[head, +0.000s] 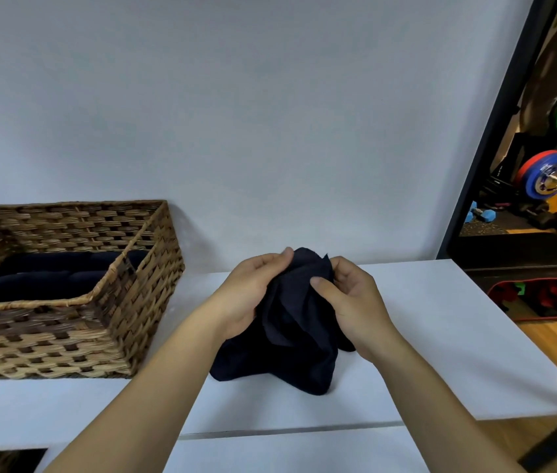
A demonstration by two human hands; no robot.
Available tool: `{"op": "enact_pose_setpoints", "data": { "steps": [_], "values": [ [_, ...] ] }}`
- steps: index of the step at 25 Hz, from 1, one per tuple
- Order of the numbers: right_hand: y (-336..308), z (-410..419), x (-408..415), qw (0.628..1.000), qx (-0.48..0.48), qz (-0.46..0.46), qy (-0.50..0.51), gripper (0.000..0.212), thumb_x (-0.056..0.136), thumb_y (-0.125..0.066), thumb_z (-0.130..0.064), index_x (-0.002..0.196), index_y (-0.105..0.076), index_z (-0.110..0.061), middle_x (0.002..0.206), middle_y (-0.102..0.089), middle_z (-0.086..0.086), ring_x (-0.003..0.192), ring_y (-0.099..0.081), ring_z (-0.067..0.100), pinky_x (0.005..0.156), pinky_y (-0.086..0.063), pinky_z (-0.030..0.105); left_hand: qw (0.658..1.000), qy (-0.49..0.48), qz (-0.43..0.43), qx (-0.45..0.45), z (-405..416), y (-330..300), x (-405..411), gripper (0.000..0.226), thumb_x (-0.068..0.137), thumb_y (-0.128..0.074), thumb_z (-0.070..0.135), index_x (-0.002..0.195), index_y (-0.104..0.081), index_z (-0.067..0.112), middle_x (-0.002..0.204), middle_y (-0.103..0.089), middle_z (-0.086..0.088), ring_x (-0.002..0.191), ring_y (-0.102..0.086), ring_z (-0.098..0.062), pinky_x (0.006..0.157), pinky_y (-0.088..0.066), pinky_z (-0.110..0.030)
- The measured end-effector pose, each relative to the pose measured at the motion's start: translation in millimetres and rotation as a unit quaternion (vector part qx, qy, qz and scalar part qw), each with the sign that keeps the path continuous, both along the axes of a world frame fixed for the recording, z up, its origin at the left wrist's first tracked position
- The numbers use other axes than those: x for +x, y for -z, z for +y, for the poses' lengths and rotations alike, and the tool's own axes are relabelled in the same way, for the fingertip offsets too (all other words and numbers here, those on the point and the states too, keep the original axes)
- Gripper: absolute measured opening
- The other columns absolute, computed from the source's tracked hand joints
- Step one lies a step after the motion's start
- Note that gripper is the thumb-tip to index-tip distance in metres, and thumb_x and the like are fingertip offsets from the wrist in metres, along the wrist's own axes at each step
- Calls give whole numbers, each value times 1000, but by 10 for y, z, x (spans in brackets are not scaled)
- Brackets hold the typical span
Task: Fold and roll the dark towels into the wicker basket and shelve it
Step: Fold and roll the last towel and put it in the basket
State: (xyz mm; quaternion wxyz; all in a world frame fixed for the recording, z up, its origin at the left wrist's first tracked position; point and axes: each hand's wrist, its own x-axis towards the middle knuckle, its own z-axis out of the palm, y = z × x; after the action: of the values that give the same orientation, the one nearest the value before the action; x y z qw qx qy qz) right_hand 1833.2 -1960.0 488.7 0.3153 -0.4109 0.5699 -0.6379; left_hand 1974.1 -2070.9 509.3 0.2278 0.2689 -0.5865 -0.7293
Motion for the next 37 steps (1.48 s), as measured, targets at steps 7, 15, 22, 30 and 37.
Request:
{"op": "enact_pose_setpoints", "data": {
  "steps": [7,15,22,30,37],
  "values": [
    [50,34,91,998,-55,20,38,20,103,-54,-14,94,-69,-23,94,-72,5,90,-68,21,85,-54,44,998,-53,7,-45,64,-52,-19,20,101,-54,3,104,-74,8,105,-75,-14,96,-70,-28,93,-56,-39],
    [-71,61,75,997,-68,27,30,10,95,-67,-9,89,-60,-13,72,-66,-4,70,-63,15,68,-50,33,998,-26,31,-45,205,-173,-66,25,102,-57,15,89,-79,15,99,-77,-12,92,-73,-22,87,-58,-32],
    [-91,60,92,995,-81,-5,51,10,99,-62,-15,90,-64,-10,84,-71,15,73,-63,20,71,-50,38,995,-23,51,-84,237,-126,-65,19,103,-54,12,94,-70,9,92,-71,-10,87,-67,-21,88,-54,-34],
    [-136,75,35,997,-62,-38,28,14,97,-65,-18,87,-56,-16,79,-63,25,72,-55,28,67,-43,39,994,18,62,-87,215,-140,-61,25,104,-50,8,97,-74,11,96,-73,-11,89,-68,-22,81,-54,-30],
    [-221,90,11,999,-48,-8,20,32,83,-71,-41,79,-60,-11,84,-64,21,73,-60,23,70,-48,38,971,122,33,-205,108,-398,-24,30,93,-59,-7,107,-75,14,84,-62,-8,83,-61,-19,81,-51,-30]
  ]
}}
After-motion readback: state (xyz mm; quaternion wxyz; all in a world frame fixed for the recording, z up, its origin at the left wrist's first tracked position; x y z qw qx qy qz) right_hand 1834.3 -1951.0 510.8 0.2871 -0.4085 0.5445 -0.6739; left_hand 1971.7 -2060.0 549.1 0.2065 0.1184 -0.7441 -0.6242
